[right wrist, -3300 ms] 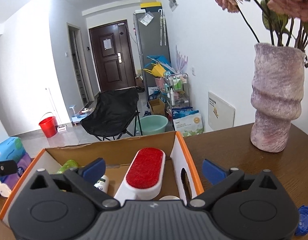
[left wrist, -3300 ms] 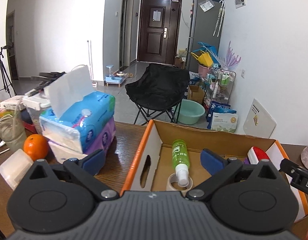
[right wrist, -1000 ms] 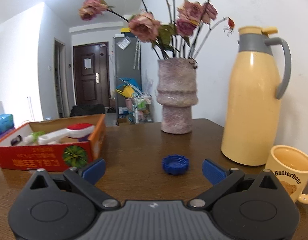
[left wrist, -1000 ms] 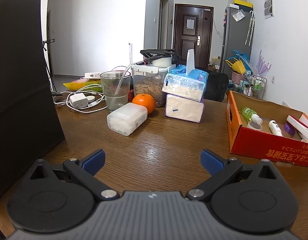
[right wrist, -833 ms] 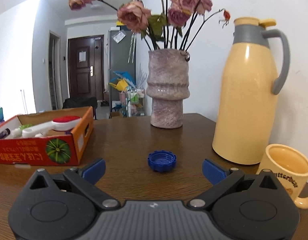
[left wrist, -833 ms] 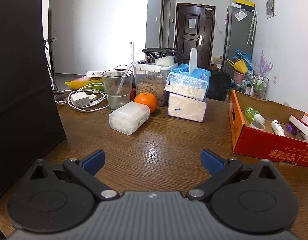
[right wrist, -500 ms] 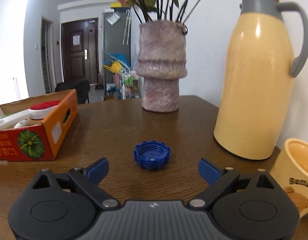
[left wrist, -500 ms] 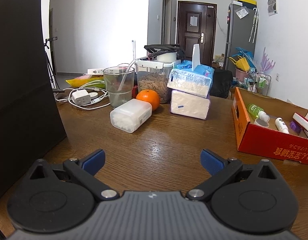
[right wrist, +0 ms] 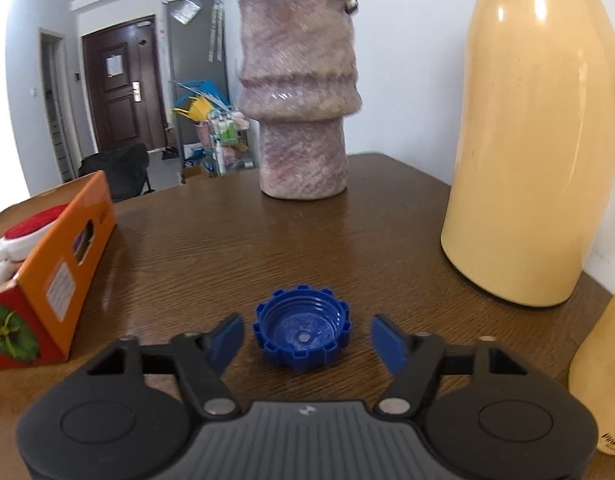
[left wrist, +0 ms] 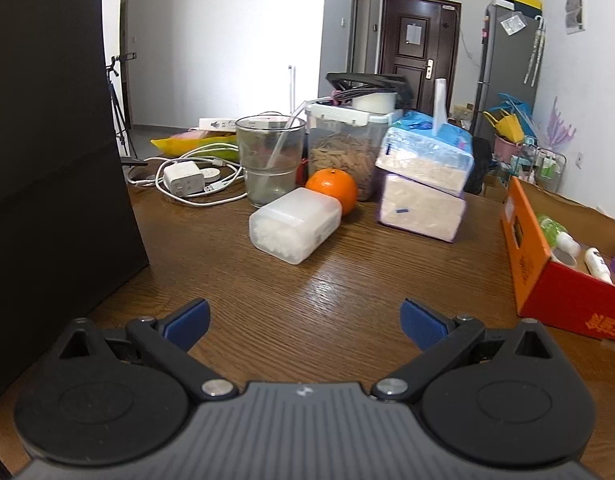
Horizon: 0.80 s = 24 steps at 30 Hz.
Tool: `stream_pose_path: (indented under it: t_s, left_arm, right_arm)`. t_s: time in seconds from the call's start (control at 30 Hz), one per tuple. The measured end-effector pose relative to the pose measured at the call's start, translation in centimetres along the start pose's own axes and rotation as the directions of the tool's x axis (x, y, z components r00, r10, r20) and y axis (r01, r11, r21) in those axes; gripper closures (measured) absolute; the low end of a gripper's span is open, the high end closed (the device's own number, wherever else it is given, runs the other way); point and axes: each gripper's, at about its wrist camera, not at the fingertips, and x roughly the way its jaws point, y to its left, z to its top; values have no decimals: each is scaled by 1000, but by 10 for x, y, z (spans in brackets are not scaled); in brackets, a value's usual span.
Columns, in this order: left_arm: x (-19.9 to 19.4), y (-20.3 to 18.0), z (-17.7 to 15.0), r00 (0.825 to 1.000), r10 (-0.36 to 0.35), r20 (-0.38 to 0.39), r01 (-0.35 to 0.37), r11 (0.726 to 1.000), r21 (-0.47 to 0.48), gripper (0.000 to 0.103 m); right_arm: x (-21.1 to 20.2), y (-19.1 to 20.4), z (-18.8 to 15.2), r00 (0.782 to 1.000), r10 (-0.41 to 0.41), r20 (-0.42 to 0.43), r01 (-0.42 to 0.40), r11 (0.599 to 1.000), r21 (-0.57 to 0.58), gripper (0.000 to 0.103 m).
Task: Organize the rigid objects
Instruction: 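Grasp the white plastic container with the left tool while the right tool grasps the blue bottle cap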
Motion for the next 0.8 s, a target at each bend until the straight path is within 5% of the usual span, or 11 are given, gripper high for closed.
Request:
stream_pose_path:
  t_s: [0.07,0.8]
  left_arm:
    - [6,3,3,1000,6,1,-6,1000,-6,0]
    - [65,25,34,1000,10,-19,-10,1000,-6,0]
  right_arm:
    - [5,2,2,1000,-17,-12,17,1000,5,51]
    - [-14,10,0,993,-56,107,53,998,26,51]
